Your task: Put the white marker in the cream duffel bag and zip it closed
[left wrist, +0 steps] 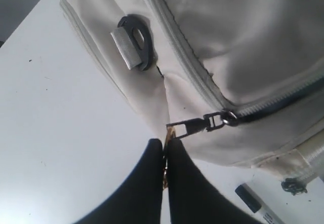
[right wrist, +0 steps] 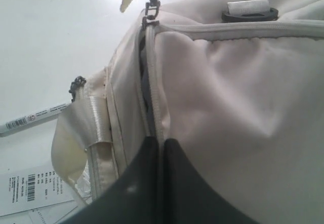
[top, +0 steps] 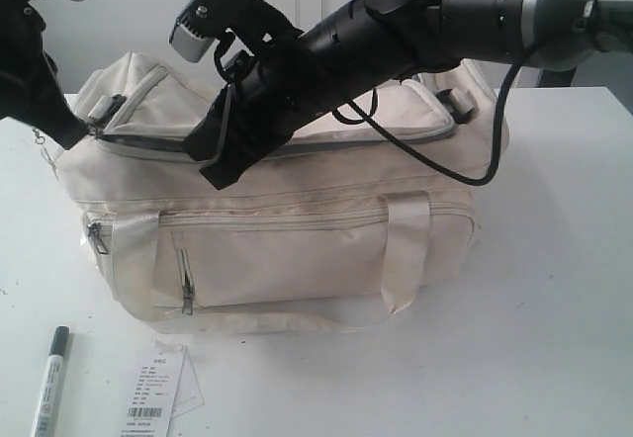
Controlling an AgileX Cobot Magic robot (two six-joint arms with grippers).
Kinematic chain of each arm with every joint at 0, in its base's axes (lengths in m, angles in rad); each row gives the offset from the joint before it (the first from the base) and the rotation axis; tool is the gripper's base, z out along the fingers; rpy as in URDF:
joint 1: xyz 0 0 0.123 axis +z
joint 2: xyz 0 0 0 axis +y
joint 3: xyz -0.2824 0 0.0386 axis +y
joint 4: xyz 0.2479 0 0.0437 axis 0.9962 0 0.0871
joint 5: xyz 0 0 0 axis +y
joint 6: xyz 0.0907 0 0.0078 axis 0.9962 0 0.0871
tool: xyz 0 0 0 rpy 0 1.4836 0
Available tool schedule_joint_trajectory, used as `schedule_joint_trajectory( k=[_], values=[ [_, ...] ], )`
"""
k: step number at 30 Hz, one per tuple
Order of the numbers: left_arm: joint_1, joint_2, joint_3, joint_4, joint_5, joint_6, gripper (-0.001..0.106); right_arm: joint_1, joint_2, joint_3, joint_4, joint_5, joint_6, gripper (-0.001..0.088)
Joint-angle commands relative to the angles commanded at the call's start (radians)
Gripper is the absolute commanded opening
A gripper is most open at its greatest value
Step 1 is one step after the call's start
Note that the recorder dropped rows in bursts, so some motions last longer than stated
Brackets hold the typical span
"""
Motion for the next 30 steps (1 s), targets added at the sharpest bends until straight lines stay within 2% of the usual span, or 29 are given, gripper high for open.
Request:
schedule_joint_trajectory(
  k=[8,16,23,30],
  values=[
    [0.000,0.033,0.000,0.002,-0.013,0.000,0.000,0.000,0.000,0.000,0.000,0.008,0.000,0.0000],
    [0.000,0.039,0.000,0.020,-0.082,0.000,0.000,0.000,0.000,0.000,0.000,0.010,0.000,0.0000],
    [0.029,0.039,0.000,0.016,-0.121,0.000,0.000,0.000,0.000,0.000,0.000,0.010,-0.002,0.0000],
    [0.029,0.057,0.000,0.018,-0.144,0.000,0.000,0.000,0.000,0.000,0.000,0.013,-0.002,0.0000]
  ],
)
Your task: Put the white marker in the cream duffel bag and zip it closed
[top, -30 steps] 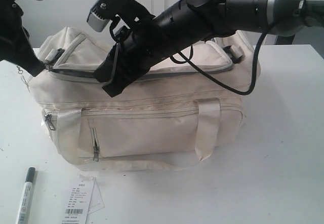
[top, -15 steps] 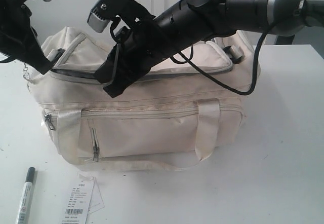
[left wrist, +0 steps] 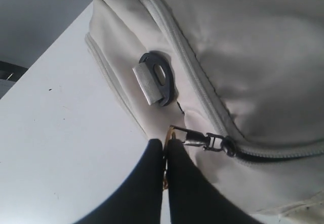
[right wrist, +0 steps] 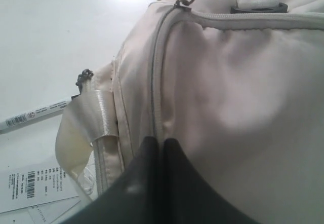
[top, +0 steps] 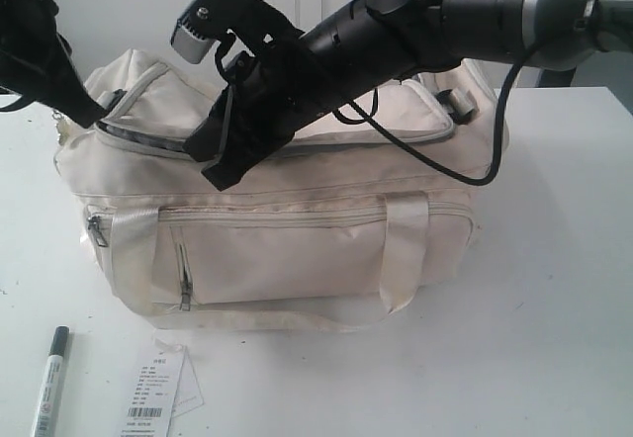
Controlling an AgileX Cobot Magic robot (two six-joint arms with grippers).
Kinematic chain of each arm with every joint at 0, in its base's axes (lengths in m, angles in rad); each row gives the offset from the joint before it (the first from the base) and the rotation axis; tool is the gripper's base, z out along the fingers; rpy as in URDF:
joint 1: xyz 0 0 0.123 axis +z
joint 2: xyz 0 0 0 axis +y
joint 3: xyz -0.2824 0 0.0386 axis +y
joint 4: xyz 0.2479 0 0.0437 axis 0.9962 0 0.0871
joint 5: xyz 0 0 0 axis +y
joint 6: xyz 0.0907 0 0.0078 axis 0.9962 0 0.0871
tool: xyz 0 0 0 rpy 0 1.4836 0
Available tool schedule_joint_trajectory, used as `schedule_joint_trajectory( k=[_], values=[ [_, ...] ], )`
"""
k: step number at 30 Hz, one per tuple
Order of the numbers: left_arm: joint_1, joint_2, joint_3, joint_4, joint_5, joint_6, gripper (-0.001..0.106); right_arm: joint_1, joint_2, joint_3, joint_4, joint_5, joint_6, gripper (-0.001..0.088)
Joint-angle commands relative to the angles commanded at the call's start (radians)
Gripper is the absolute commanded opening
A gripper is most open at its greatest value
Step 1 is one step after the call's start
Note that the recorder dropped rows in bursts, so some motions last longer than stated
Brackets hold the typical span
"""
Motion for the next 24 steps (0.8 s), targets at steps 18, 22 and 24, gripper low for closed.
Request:
schedule_joint_trajectory(
  k=[18,22,24],
  values=[
    [0.000,0.067,0.000,0.082,-0.067,-0.060,0.000,0.000,0.000,0.000,0.000,0.012,0.000,0.0000],
    [0.000,0.067,0.000,0.087,-0.095,-0.063,0.000,0.000,0.000,0.000,0.000,0.016,0.000,0.0000],
    [0.002,0.067,0.000,0.094,-0.104,-0.068,0.000,0.000,0.000,0.000,0.000,0.018,0.000,0.0000]
  ],
)
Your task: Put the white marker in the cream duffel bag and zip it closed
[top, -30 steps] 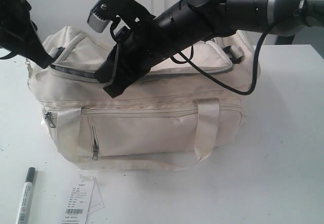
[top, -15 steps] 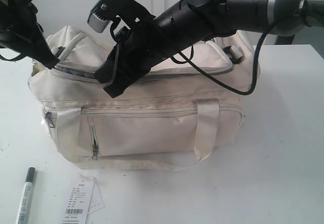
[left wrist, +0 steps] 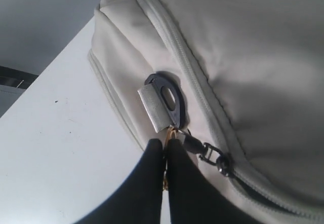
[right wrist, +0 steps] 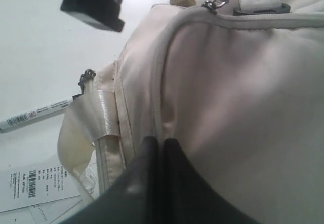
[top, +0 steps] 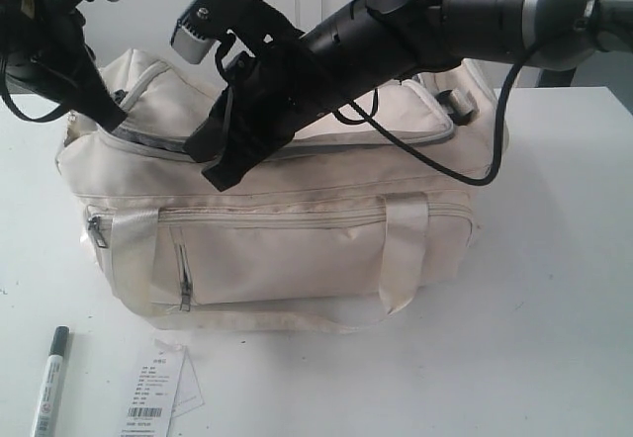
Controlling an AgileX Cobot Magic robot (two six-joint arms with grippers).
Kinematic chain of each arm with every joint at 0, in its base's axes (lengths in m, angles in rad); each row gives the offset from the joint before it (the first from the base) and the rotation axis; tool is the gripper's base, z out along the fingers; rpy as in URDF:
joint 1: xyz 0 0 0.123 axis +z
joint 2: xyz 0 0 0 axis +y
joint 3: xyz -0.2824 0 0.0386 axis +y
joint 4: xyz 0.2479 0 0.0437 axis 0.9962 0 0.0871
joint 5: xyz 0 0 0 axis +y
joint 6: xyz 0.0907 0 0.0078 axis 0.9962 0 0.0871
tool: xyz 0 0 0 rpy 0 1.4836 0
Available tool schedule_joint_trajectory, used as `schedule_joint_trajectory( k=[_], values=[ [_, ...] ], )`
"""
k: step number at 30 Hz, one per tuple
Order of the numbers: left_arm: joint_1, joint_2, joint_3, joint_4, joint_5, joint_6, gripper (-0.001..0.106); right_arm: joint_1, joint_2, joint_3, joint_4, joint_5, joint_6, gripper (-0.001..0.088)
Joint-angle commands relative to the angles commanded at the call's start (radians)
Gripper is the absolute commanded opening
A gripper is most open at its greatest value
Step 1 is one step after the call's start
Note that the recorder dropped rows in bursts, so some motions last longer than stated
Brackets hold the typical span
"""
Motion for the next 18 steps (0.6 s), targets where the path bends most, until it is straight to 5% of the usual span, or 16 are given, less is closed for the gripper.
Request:
schedule_joint_trajectory(
  k=[11,16,18],
  values=[
    [0.038,0.000,0.000,-0.007,-0.057,-0.026,0.000,0.000,0.000,0.000,0.000,0.000,0.000,0.0000],
    [0.038,-0.024,0.000,-0.010,0.009,-0.067,0.049,0.000,0.000,0.000,0.000,-0.002,0.000,0.0000],
    [0.038,-0.061,0.000,-0.024,0.023,-0.078,0.060,0.000,0.002,0.000,0.000,-0.006,0.002,0.0000]
  ],
)
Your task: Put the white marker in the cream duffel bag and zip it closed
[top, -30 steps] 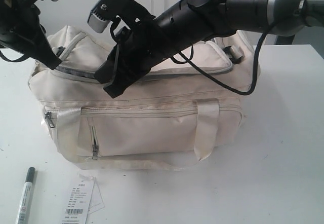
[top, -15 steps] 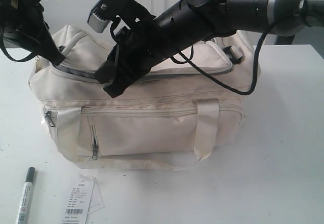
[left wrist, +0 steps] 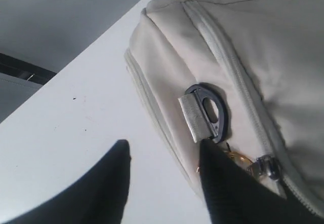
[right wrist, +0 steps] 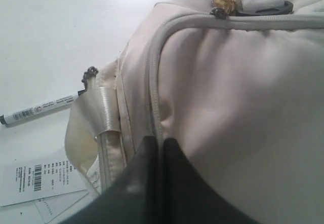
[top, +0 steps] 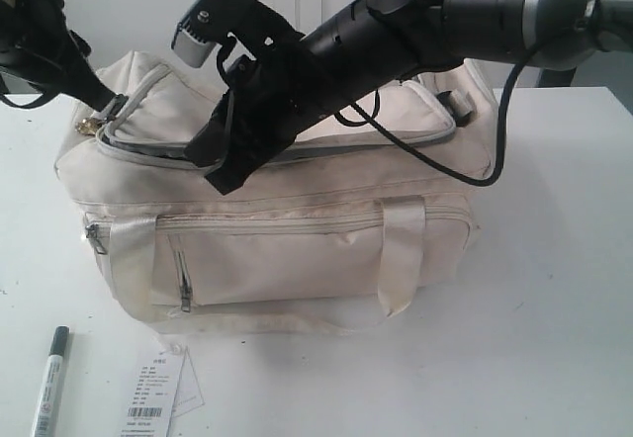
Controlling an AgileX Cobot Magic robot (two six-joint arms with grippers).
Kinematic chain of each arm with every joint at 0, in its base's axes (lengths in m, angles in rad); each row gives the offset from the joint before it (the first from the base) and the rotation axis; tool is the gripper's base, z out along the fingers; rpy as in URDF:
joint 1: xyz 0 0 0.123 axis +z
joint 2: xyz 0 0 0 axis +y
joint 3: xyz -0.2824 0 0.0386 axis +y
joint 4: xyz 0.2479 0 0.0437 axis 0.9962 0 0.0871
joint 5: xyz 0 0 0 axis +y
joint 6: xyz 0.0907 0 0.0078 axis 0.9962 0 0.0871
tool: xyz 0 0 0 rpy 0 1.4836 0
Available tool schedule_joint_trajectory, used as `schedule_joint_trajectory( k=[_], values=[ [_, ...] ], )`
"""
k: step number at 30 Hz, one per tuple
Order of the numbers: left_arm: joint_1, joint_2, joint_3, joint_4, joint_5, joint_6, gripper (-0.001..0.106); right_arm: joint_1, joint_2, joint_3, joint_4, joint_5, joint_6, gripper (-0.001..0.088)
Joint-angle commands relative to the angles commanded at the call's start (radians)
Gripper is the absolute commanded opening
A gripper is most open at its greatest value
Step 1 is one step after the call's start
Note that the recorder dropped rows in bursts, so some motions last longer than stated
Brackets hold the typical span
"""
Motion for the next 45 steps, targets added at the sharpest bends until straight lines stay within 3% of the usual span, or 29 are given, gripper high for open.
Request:
schedule_joint_trajectory(
  k=[2,6,11,13,17,20,24,28,42,45],
  values=[
    [0.000,-0.059,0.000,-0.062,0.034,0.030,0.059,0.000,0.000,0.000,0.000,-0.007,0.000,0.0000],
    [-0.002,-0.170,0.039,-0.435,0.135,0.319,0.053,0.000,0.000,0.000,-0.002,-0.020,0.015,0.0000],
    [-0.002,-0.263,0.212,-0.918,0.116,0.911,0.047,0.000,0.000,0.000,-0.006,-0.020,0.023,0.0000],
    [-0.002,-0.274,0.281,-0.993,0.096,1.054,0.047,0.000,0.000,0.000,-0.009,-0.018,0.043,0.0000],
    [-0.002,-0.275,0.374,-0.997,0.052,1.205,0.058,0.000,0.000,0.000,-0.013,-0.013,0.050,0.0000],
    [-0.002,-0.275,0.438,-1.001,-0.043,1.329,0.068,0.000,0.000,0.000,-0.013,-0.013,0.068,0.0000],
    [-0.002,-0.275,0.505,-1.001,-0.199,1.444,0.070,0.000,0.000,0.000,-0.013,-0.010,0.084,0.0000],
    [-0.002,-0.274,0.540,-1.001,-0.315,1.459,0.070,0.000,0.000,0.000,-0.015,0.007,0.095,0.0000],
    [-0.010,-0.183,0.548,-1.001,-0.442,1.482,0.070,0.000,0.000,0.000,-0.019,0.004,0.102,0.0000],
    [-0.010,-0.166,0.548,-1.003,-0.455,1.473,0.064,0.000,0.000,0.000,-0.019,0.004,0.102,0.0000]
  ],
)
